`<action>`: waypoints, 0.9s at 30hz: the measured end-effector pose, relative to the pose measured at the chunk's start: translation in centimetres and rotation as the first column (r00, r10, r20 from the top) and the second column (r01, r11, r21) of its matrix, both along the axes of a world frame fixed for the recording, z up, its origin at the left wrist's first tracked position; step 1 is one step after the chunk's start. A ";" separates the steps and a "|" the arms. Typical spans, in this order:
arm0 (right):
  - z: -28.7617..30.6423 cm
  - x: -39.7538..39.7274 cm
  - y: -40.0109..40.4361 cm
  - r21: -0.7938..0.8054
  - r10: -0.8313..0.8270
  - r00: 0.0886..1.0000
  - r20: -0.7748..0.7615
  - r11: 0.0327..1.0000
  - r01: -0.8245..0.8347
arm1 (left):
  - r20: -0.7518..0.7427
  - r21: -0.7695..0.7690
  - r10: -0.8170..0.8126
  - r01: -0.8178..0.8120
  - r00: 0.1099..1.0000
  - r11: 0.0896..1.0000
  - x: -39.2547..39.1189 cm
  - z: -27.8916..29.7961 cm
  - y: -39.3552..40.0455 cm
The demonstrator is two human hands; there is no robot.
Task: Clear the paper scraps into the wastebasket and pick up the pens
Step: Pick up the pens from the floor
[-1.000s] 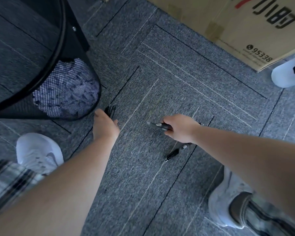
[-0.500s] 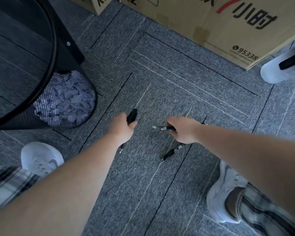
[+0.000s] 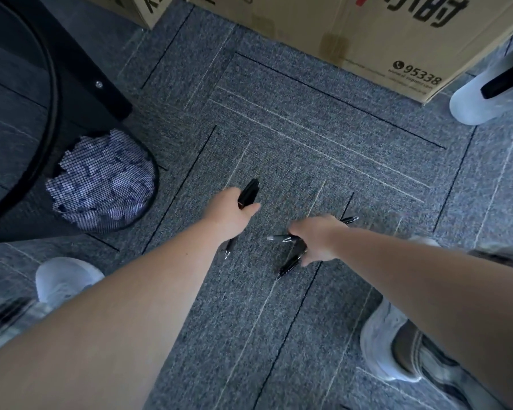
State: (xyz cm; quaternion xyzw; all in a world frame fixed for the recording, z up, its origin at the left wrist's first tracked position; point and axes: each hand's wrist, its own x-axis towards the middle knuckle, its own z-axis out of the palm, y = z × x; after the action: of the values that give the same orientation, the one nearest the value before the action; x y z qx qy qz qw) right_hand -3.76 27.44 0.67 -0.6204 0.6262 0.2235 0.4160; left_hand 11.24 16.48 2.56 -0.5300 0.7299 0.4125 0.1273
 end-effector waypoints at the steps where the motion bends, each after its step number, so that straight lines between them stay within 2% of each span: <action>1: -0.4 0.0 0.1 -0.015 0.012 1.000 -0.013 1.000 -0.012 | -0.003 0.004 -0.007 0.007 1.000 1.000 -0.1 0.0 -0.1; 7: -1.5 0.1 0.3 -0.146 0.133 0.987 -0.089 0.979 -0.145 | -0.054 0.048 0.017 -0.015 0.998 0.999 -0.8 0.4 -1.0; 9: -0.9 -0.2 -0.3 -0.142 0.039 0.997 -0.073 0.989 -0.049 | -0.068 0.068 0.029 -0.024 0.997 0.997 -1.0 0.9 -1.3; 12: 0.8 -0.8 -1.9 -0.086 -0.197 0.980 -0.006 0.977 0.196 | -0.071 0.098 0.059 -0.052 0.996 0.994 -1.4 1.9 -2.0; 15: 3.1 -1.5 -3.9 -0.069 -0.408 0.908 0.093 0.907 0.415 | -0.076 0.105 0.069 -0.061 0.995 0.993 -1.9 3.7 -2.9; 17: 4.9 -2.1 -5.2 -0.097 -0.491 0.857 0.156 0.856 0.508 | -0.087 0.099 0.064 -0.056 0.994 0.994 -2.4 5.7 -3.6; 20: 8.5 -3.1 -7.4 -0.131 -0.572 0.785 0.240 0.782 0.610 | -0.135 0.066 0.082 -0.074 0.987 0.995 -3.2 9.3 -5.0; 24: 15.7 -4.5 -11.0 -0.233 -0.563 0.779 0.276 0.747 0.623 | -0.223 0.039 0.132 -0.127 0.966 0.991 -4.4 15.0 -7.5; 27: 21.6 -5.3 -13.4 -0.283 -0.569 0.739 0.361 0.688 0.668 | -0.254 -0.056 0.093 -0.110 0.963 0.992 -5.3 20.7 -9.2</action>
State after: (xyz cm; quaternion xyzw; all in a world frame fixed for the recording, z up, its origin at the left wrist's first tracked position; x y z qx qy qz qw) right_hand -9.09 14.05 22.23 -0.4632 0.7747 -0.1402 0.4069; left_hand 5.93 7.25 23.23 -0.5145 0.7260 0.4564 -0.0059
